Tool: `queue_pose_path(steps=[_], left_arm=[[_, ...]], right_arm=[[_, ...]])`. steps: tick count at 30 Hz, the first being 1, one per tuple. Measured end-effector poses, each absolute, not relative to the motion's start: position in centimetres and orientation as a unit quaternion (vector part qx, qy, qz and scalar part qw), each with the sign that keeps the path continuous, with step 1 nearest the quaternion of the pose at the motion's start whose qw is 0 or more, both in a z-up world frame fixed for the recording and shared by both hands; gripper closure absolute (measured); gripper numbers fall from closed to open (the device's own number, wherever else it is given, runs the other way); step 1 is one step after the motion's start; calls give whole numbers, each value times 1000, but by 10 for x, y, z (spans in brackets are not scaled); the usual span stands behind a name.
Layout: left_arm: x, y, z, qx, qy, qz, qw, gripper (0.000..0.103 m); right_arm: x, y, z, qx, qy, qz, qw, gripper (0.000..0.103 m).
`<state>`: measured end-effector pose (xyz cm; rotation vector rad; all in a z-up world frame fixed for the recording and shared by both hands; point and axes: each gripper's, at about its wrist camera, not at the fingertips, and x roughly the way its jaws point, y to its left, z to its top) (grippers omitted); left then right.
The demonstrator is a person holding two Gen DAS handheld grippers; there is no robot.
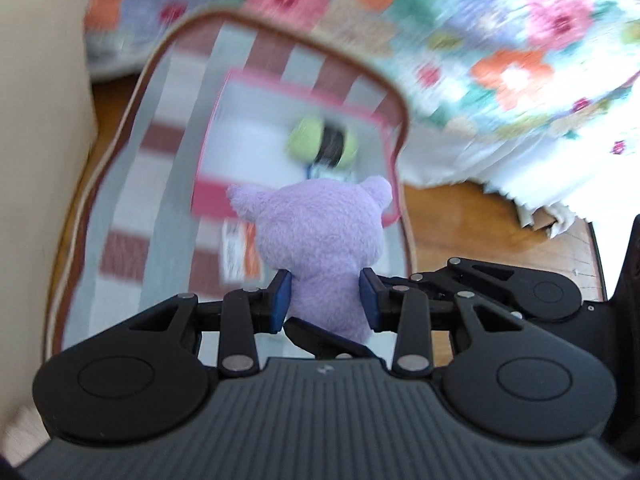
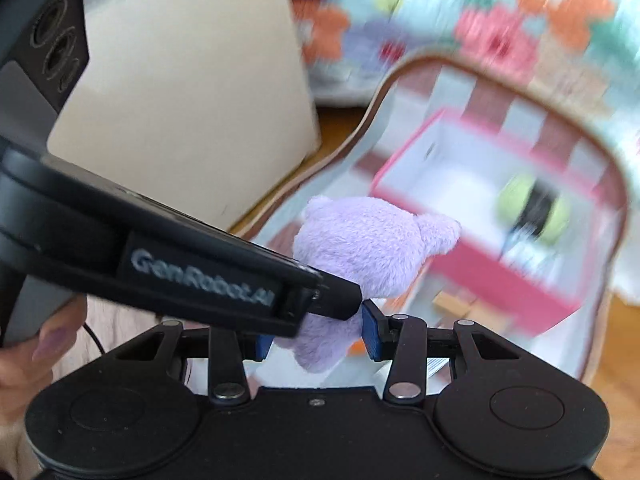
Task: Organize objects
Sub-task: 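Lift the purple bear and carry it into the pink box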
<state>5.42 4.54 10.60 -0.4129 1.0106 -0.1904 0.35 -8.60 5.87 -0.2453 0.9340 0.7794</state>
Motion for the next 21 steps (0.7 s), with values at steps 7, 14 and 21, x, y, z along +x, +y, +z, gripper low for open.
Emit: queue_pose_path(steps=[7, 14, 21], left_arm=[[116, 47, 138, -186, 477, -115, 851, 68], [215, 40, 83, -166, 512, -76, 839, 70], [316, 24, -16, -133, 576, -68, 803, 70]], right_arm=[[60, -90, 110, -131, 426, 314, 838, 55], [161, -71, 69, -98, 458, 317, 825, 55], [258, -76, -32, -54, 503, 336, 795, 55]])
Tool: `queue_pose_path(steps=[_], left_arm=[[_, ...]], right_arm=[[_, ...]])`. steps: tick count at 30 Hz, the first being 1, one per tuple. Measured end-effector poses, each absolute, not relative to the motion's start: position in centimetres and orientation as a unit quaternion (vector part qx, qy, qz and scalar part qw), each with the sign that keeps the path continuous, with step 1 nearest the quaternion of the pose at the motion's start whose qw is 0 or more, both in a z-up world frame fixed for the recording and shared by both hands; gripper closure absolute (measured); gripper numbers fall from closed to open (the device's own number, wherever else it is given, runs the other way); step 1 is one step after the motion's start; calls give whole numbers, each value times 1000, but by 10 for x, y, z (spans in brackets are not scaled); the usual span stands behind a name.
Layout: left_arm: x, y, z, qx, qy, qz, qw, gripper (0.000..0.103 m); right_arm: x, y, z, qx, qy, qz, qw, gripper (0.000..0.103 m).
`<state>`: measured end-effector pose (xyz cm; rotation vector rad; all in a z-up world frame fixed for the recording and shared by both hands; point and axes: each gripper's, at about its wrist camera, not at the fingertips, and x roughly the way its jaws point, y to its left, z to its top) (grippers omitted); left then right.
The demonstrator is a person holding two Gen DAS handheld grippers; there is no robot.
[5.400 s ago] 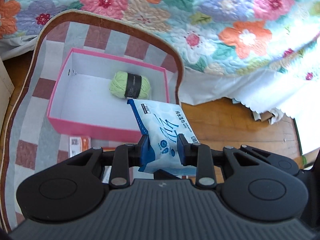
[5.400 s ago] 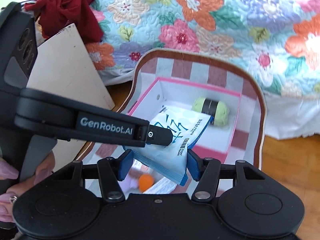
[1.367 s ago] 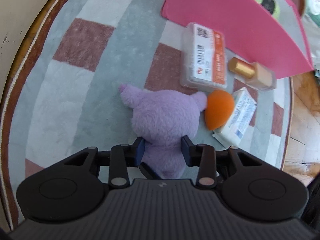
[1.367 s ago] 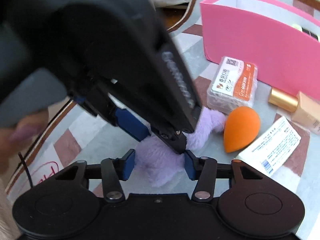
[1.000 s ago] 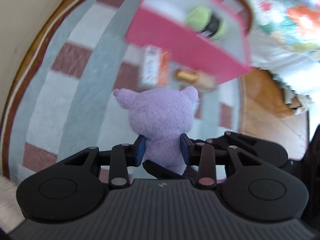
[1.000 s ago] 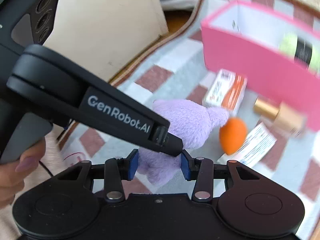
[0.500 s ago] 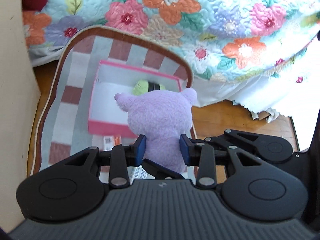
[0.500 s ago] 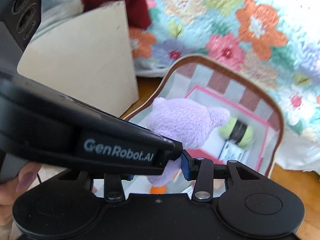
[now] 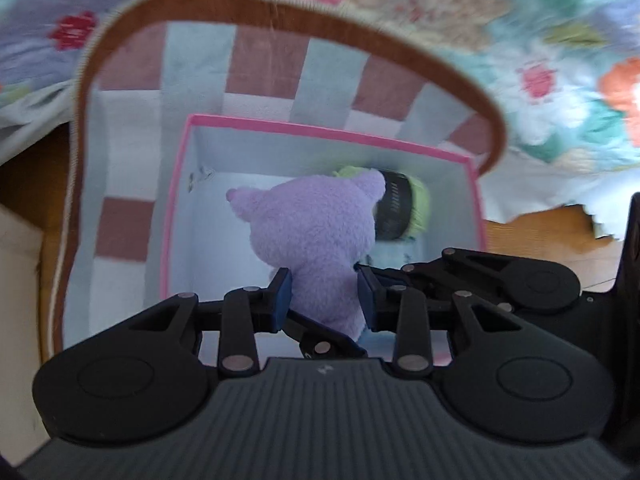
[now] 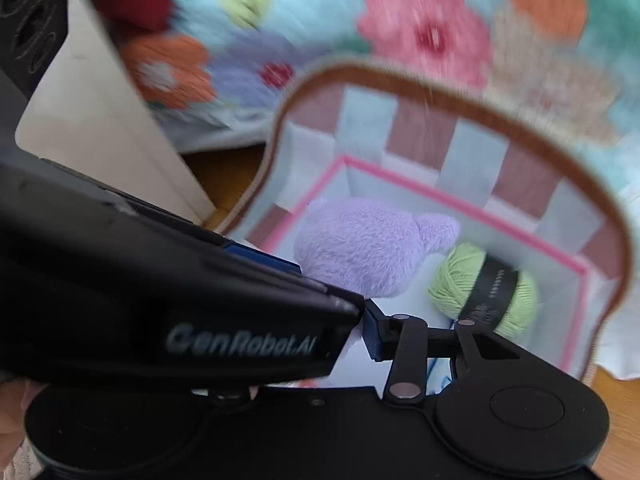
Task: Organize objects
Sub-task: 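Lift the purple bear and carry it into the pink box, then open the left tool to release the bear inside the box, then move the left tool down to the white paper-wrapped soap bar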
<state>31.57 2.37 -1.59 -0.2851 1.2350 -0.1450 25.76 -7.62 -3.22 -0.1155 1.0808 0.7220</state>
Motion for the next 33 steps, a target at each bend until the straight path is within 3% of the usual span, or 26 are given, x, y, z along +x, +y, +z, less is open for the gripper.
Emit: queue_pose_path(steps=[9, 13, 19, 26, 28, 33], left_arm=[[372, 23, -75, -122, 602, -49, 788, 71], [380, 28, -92, -150, 605, -40, 781, 76], [372, 24, -97, -155, 593, -31, 789, 76], [313, 8, -25, -97, 552, -63, 826, 52], [289, 7, -1, -87, 554, -76, 824, 42], [230, 7, 52, -65, 550, -97, 827, 36]], right_arm=[[327, -78, -109, 47, 541, 302, 784, 55], [344, -70, -128, 44, 577, 292, 761, 53], [335, -77, -122, 27, 582, 275, 764, 45], [274, -117, -70, 56, 532, 282, 796, 44], [254, -128, -55, 59, 522, 281, 803, 44], [210, -137, -19, 72, 529, 311, 786, 43]])
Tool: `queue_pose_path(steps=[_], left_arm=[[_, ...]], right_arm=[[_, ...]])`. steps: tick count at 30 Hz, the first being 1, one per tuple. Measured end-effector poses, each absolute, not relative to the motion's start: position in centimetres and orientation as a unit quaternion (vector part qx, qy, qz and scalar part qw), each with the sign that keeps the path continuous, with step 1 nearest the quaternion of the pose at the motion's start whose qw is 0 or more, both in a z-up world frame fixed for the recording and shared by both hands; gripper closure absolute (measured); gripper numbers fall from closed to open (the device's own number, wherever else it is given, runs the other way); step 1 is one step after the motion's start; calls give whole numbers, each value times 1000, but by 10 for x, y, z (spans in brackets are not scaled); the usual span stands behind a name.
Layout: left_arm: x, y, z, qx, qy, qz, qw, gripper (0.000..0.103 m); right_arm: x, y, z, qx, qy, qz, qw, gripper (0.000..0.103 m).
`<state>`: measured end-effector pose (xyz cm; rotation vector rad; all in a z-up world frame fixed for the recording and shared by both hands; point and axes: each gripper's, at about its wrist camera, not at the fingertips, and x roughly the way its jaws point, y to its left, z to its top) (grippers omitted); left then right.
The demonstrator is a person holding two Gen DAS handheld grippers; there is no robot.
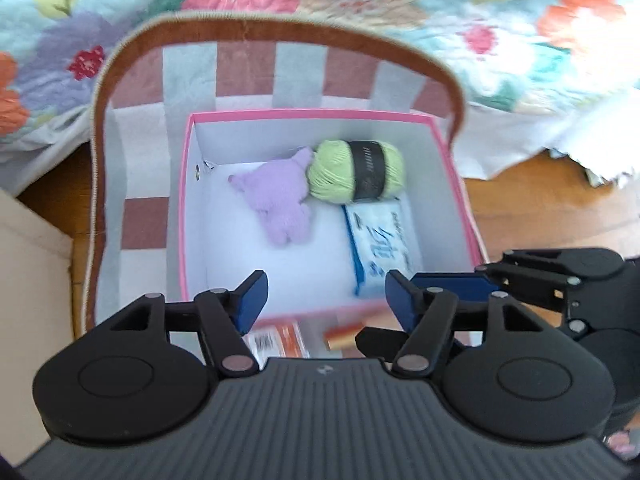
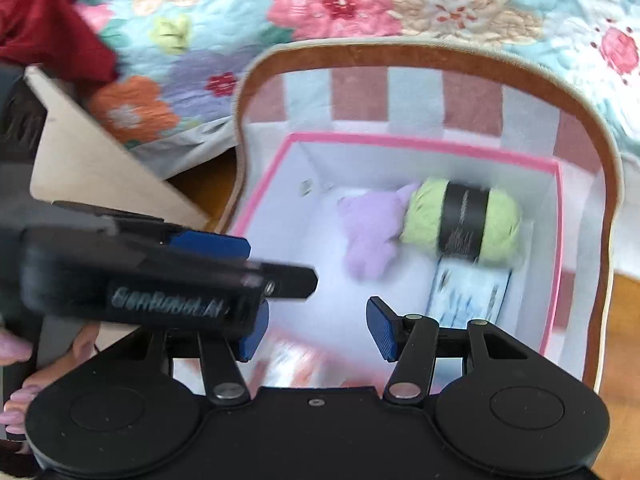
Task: Organize objects
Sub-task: 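Move the left tool down to the white paper-wrapped soap bar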
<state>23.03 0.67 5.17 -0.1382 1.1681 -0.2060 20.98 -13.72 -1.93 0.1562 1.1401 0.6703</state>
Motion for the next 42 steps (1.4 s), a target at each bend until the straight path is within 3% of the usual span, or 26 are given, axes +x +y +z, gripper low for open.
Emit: queue_pose_path(steps=[9, 16, 21, 30, 39, 42], left_arm=[[129, 15, 91, -48, 515, -121, 847, 28], [71, 3, 86, -10, 492, -143, 859, 29], [37, -15, 61, 21, 461, -144, 875, 28], [50, -36, -19, -8, 502, -184, 845, 23], [100, -64, -86, 5, 546, -190, 816, 29], [108, -73, -99, 25, 555, -179, 812, 37]], right_arm=[[112, -143, 32, 9, 499, 345, 795, 40], [41, -166, 36, 54, 494, 319, 807, 35], [7, -169, 7, 36, 468, 282, 837, 33], [-11, -164, -60, 13, 442, 236, 865, 33], [5, -140, -135, -6, 415, 222, 882, 33], [15, -131, -151, -12, 426, 220, 877, 33]])
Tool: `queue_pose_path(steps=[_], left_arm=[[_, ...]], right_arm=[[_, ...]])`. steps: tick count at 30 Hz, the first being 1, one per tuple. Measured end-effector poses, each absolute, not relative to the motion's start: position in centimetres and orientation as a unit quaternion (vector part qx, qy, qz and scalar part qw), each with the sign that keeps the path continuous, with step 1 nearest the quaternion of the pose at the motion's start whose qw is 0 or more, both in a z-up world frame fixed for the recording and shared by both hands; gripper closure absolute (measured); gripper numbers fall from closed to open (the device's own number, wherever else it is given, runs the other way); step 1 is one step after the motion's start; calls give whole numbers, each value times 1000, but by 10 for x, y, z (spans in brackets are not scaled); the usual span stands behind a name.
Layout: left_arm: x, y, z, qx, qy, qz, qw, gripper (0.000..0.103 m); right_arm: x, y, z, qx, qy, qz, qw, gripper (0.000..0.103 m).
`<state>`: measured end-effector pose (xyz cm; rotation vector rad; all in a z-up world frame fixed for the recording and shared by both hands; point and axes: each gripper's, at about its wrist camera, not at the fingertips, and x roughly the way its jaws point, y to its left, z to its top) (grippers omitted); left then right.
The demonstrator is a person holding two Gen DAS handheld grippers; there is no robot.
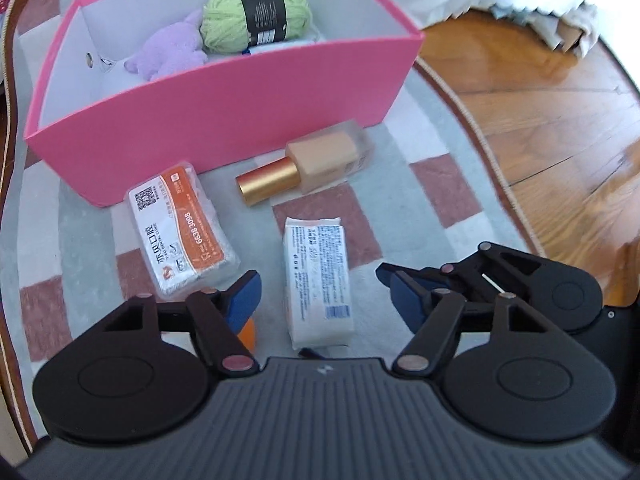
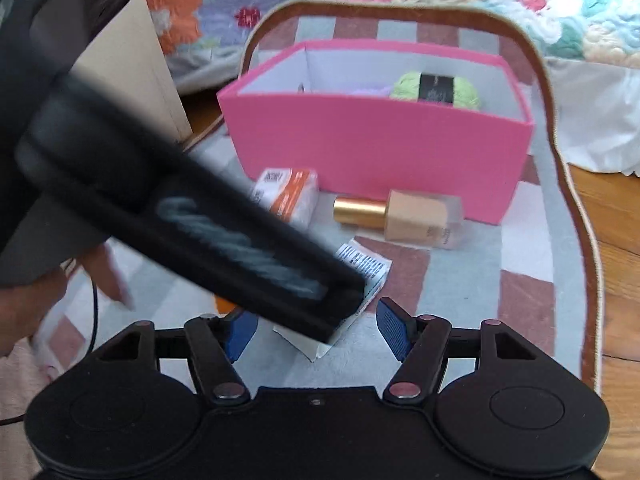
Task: Organize objects
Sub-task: 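Move the left tool down to the white paper-wrapped soap bar, then close the left tool fingers on the white soap bar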
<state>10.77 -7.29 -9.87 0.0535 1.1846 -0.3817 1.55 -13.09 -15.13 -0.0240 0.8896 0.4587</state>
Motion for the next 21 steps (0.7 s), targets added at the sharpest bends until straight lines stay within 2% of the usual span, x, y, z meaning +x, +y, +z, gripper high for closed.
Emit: queue_pose_path(steps=[11, 13, 16, 21], left_arm=[[114, -68, -132, -32, 581, -165, 796, 53], [112, -64, -133, -56, 581, -172, 793, 63], [112, -58, -138, -114, 596, -186, 773, 69], [110, -63, -139, -105, 589, -181, 781, 70]], right_arm=[[35, -131, -171, 42, 498, 181, 847, 32], [32, -127, -172, 31, 486, 180, 855, 31], [29, -117, -169, -4, 490, 168, 856, 30], [20, -121, -169, -2, 488, 157, 859, 31]])
